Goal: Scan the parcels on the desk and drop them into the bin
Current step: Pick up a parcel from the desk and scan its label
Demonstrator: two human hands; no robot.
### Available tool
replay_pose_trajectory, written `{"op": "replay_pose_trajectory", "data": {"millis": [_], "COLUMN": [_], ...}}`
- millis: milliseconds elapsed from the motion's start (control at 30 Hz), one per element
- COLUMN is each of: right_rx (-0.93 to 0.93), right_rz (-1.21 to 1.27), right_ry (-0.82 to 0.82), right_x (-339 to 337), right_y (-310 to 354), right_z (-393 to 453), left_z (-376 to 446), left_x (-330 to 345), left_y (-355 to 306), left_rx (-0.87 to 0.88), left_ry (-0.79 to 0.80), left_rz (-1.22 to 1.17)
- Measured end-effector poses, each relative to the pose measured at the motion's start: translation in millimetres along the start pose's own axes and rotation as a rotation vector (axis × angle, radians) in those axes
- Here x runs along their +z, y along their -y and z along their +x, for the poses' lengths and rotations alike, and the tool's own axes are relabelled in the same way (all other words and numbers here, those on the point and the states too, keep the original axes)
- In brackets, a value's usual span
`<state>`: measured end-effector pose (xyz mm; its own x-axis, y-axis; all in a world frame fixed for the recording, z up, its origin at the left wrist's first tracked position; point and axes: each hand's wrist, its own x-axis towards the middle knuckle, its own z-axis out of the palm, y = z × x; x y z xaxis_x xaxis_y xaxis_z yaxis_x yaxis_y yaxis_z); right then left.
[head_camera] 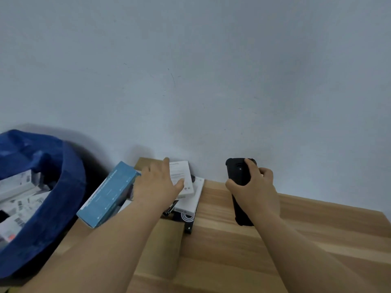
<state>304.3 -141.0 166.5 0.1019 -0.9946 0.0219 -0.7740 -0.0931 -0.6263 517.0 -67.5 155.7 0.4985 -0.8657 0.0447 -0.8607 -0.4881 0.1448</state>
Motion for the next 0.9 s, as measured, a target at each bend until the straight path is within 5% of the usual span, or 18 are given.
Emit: {"op": "replay_pose_trajectory", "data": {"millis": [267,900], "right_rx": [0.065,0.074], "right_rz": [-0.025,-0.034], "right_ry": [0.036,0.207], "right_x": [61.6,142.9], "right_y": [-15.2,-78.4], "right_z": [32.5,110.0], "left_z": [37.5,87.8], "left_x": [56.4,165.7], "left_y": [-5.3,-40.0], "left_rx": [-0.084,-0.358], "left_ry": [0.239,0.257], "left_rz": [0.095,-0.044]}}
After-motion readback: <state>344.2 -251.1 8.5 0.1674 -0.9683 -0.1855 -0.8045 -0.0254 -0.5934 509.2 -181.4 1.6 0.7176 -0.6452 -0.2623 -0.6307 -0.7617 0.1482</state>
